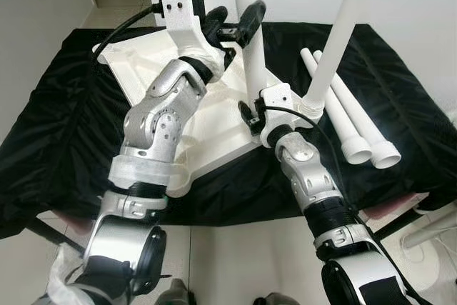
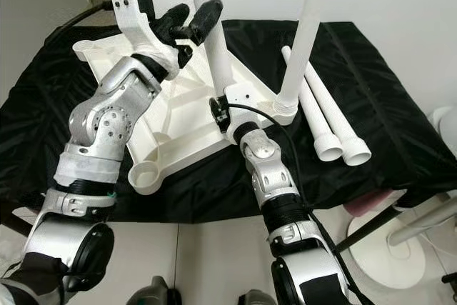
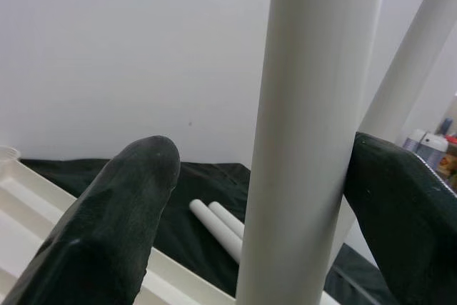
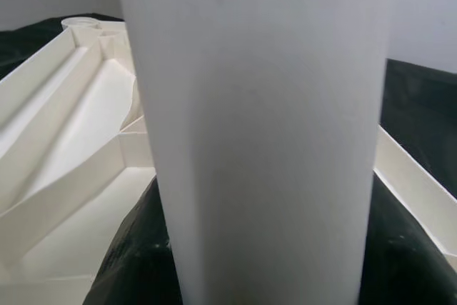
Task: Building children table
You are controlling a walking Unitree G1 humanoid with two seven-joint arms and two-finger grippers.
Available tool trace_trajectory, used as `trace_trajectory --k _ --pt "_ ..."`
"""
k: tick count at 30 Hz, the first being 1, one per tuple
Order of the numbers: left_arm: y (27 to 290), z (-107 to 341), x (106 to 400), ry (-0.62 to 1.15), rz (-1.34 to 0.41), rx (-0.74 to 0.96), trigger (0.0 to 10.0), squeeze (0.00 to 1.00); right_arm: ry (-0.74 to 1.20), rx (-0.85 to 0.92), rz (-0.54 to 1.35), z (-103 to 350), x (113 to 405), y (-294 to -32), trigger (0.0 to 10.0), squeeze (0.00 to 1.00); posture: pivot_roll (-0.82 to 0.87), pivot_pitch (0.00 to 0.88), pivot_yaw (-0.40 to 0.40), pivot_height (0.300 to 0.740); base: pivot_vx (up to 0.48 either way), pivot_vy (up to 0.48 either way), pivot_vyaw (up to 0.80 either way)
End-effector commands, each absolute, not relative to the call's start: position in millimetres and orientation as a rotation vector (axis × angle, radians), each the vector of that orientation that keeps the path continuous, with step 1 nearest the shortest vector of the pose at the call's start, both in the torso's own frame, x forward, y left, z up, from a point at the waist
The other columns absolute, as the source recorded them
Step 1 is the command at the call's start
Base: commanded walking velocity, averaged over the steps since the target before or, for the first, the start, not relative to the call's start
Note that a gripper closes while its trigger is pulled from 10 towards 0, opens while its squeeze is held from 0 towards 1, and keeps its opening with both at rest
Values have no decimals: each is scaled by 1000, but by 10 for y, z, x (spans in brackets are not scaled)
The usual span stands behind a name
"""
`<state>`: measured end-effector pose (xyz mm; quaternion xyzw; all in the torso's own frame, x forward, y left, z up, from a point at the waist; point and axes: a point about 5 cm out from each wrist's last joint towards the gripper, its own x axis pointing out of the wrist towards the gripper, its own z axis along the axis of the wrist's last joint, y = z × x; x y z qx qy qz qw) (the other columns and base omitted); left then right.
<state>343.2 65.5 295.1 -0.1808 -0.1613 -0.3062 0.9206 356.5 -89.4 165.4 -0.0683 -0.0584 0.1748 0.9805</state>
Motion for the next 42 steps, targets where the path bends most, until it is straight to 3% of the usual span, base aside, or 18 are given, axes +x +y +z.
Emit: trace_trajectory --k 1,6,18,24,34,42 --pt "1036 2630 3565 -224 -425 -336 10000 0 -170 -67 249 1696 3572 -1139 10000 0 -56 0 12 740 0 0 0" --pt "1037 2292 3460 -162 -492 -202 10000 0 -203 -73 220 1715 3552 -1158 10000 0 -55 0 8 740 0 0 0" --pt "948 1946 3375 -107 -604 -22 10000 0 -266 -98 213 1689 3408 -1256 10000 0 -96 0 40 740 0 0 0" --pt "988 1710 3332 -33 -713 184 10000 0 -319 -91 246 1718 3282 -1286 10000 0 -126 0 75 740 0 0 0" --pt "1061 1746 3431 -38 -646 197 10000 0 -418 -59 267 1849 3202 -1328 10000 0 -133 0 102 740 0 0 0" --pt "964 1784 3466 -56 -644 187 10000 0 -444 -64 260 1933 3205 -1370 10000 0 -144 0 114 740 0 0 0"
